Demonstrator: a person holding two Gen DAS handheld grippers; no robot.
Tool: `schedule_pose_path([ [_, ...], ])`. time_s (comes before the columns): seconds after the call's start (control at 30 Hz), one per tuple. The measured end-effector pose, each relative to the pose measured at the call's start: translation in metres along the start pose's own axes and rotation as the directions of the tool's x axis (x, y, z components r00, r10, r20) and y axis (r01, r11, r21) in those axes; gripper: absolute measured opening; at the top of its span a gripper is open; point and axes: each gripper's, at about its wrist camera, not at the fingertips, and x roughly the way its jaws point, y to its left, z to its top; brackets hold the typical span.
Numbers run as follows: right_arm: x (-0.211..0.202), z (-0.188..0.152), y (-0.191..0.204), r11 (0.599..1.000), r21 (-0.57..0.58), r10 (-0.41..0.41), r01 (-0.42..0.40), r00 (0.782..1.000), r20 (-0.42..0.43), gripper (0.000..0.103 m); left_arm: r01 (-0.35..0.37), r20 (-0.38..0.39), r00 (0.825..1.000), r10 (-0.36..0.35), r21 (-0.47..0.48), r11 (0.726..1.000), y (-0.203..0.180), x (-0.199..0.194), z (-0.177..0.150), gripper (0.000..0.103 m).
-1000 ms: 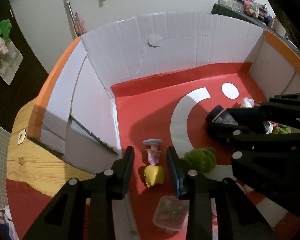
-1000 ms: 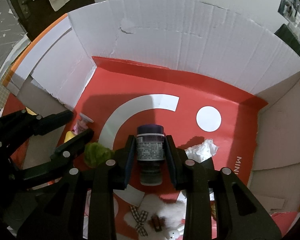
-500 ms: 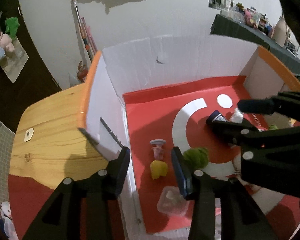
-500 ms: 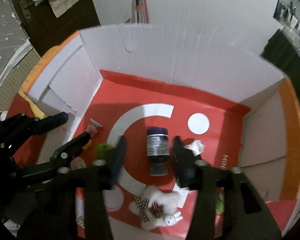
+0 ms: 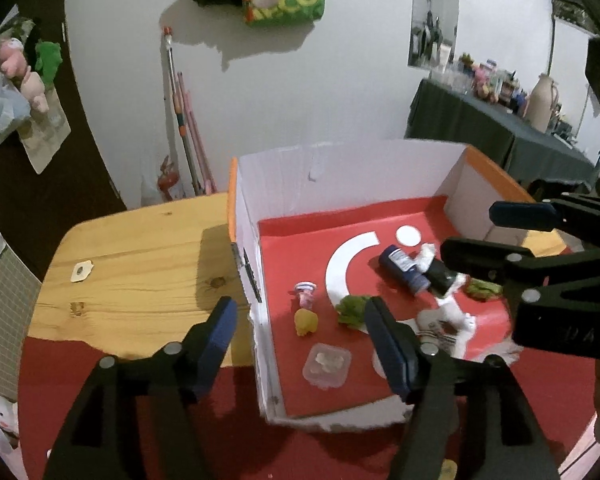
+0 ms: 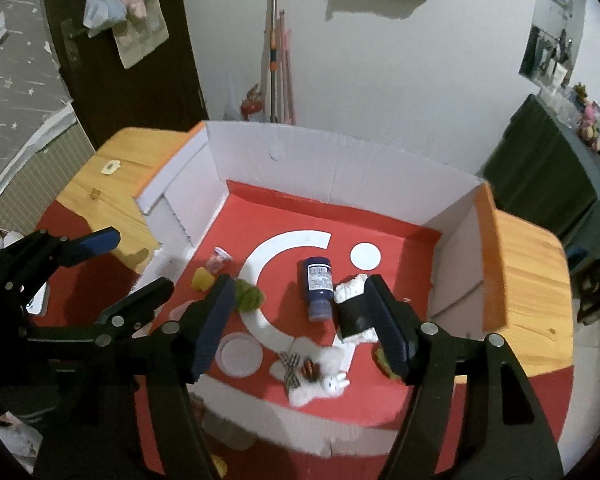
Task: Organize objects
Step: 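Withdraw both tools from the box back over the mat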
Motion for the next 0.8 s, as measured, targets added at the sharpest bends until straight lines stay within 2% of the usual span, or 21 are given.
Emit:
schedule_pose_path([
  [0.07,-0.016,-0.006,-0.002,1.0,0.011,0.006,-0.007,1.0,0.025,0.067,0.012,0.031,0.999,-0.012,-0.008,1.0,0.001,-0.015,-0.004,0.076],
  [0.17,-0.039,-0.016,-0.004,1.0,0.027,0.008,-0.01,0.998,0.067,0.074,0.029,0.07,0.997,-0.028,-0.022,0.999,0.002,-0.031,-0.011,0.08],
  [0.3,-0.062,-0.031,-0.007,0.999,0.042,-0.003,-0.002,0.993,0.118,0.075,0.036,0.098,0.995,-0.033,-0.028,0.999,0.002,-0.042,-0.02,0.08],
  [0.53,-0.096,-0.06,-0.006,0.999,0.035,-0.046,0.039,0.975,0.219,0.086,0.081,0.139,0.988,-0.071,-0.066,0.995,0.006,-0.058,-0.036,0.087],
  [0.8,-0.111,-0.101,-0.001,0.997,0.052,-0.076,0.064,0.954,0.29,0.095,0.055,0.214,0.976,-0.039,-0.071,0.996,-0.001,-0.076,-0.058,0.096],
])
